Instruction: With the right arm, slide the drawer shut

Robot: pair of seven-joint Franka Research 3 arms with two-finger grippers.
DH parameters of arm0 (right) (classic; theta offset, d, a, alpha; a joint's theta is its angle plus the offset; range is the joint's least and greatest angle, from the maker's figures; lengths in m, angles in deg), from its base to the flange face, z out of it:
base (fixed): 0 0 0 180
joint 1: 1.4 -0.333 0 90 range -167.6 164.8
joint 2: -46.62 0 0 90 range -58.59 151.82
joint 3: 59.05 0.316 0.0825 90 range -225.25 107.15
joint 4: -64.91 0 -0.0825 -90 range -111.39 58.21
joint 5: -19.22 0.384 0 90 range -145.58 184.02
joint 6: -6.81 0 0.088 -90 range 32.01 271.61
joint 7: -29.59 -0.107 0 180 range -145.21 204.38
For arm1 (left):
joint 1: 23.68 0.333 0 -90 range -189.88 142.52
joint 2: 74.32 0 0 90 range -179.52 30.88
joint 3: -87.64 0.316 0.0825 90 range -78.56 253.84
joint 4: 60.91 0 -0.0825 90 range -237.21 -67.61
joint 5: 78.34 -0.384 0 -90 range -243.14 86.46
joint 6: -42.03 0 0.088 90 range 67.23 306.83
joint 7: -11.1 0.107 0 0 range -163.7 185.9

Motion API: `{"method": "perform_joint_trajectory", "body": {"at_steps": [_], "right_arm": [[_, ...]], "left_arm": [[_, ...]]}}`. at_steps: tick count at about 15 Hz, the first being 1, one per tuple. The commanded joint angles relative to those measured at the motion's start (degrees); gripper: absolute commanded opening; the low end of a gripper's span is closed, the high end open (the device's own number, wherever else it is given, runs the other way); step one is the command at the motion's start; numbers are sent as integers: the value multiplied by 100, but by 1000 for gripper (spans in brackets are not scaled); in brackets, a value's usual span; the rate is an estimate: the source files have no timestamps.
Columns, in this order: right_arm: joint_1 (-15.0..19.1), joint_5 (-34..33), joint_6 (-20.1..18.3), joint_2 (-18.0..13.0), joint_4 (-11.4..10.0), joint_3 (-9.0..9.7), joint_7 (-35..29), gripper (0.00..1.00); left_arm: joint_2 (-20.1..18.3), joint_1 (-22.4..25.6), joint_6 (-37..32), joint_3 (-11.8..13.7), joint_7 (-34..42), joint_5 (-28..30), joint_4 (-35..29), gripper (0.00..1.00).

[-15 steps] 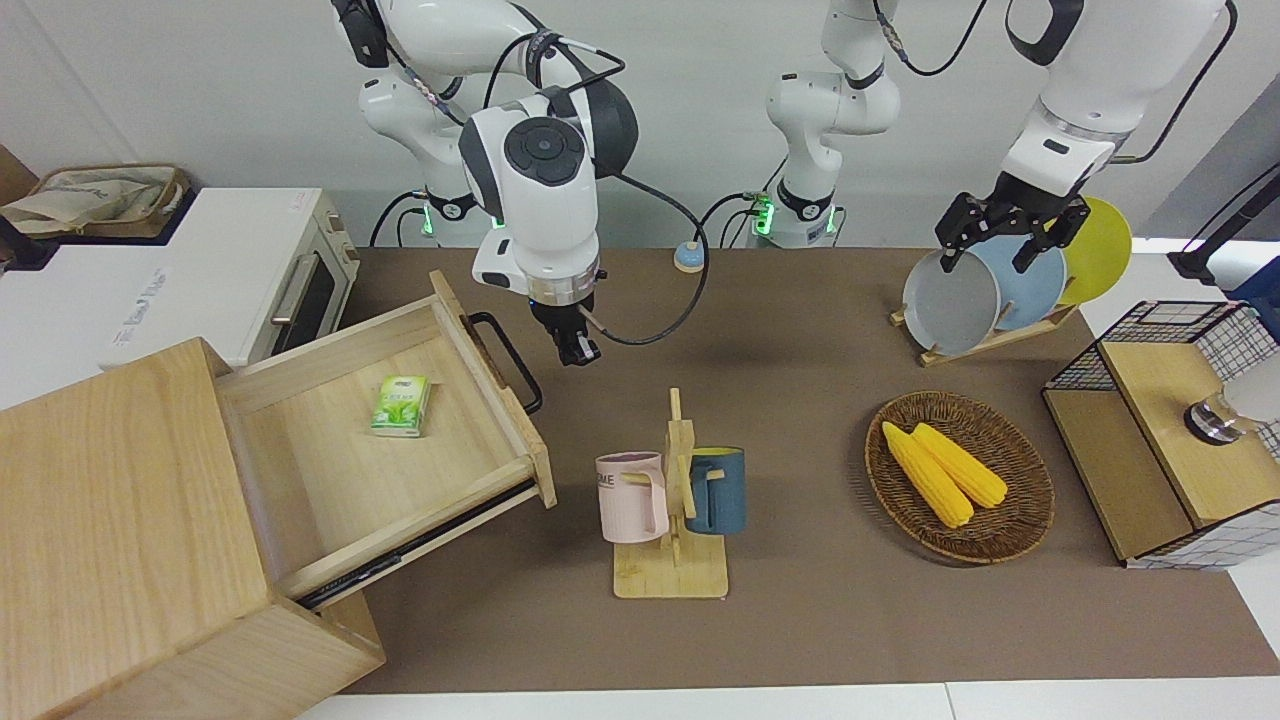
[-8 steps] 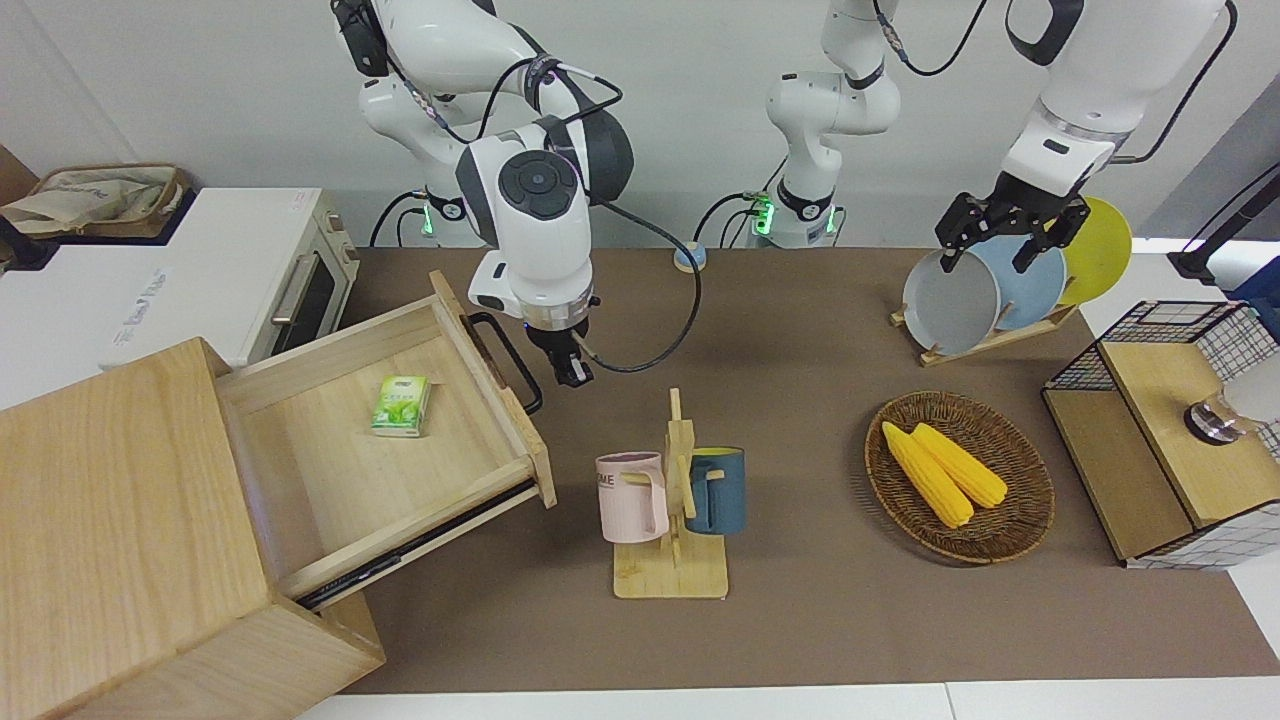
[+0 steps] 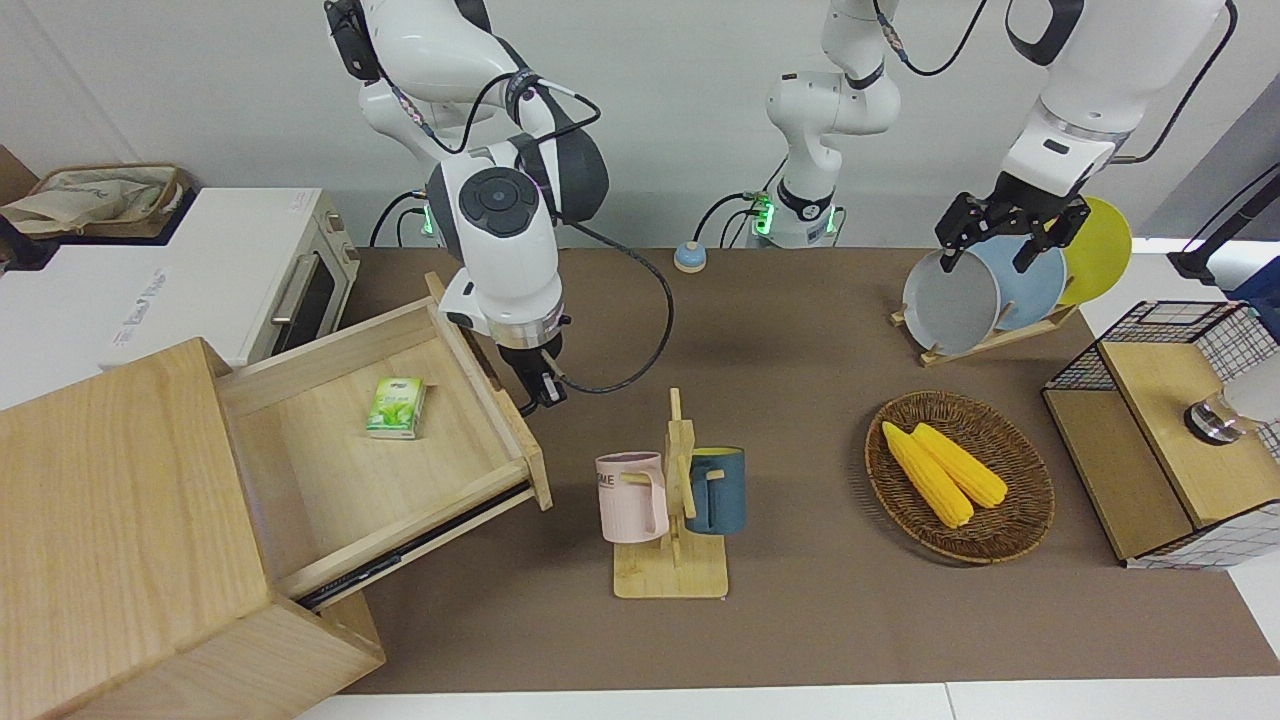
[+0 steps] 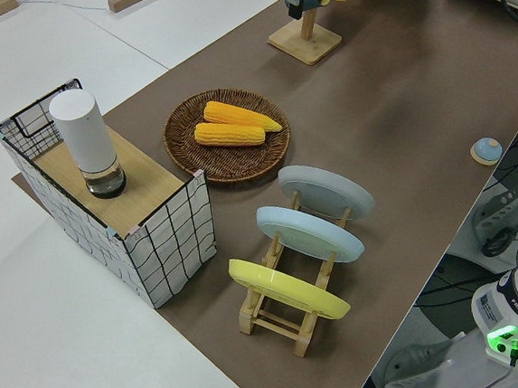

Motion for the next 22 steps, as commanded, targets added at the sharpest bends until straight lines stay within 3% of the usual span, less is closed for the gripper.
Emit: {"method": "perform_joint_trajectory", "body": {"at_steps": [1, 7, 17, 22], "right_arm": [[267, -225, 347, 88, -15, 83, 413, 0], [548, -234, 830, 123, -24, 83, 703, 0], [1155, -234, 840, 132, -15, 83, 1942, 0], [1401, -234, 892, 159, 3, 83, 2057, 0]], "left_arm": [[76, -99, 2, 95, 43, -71, 117, 995], [76, -99, 2, 95, 43, -72, 117, 998], [76, -99, 2, 95, 43, -72, 117, 995], [76, -99, 2, 95, 43, -72, 117, 998]]}}
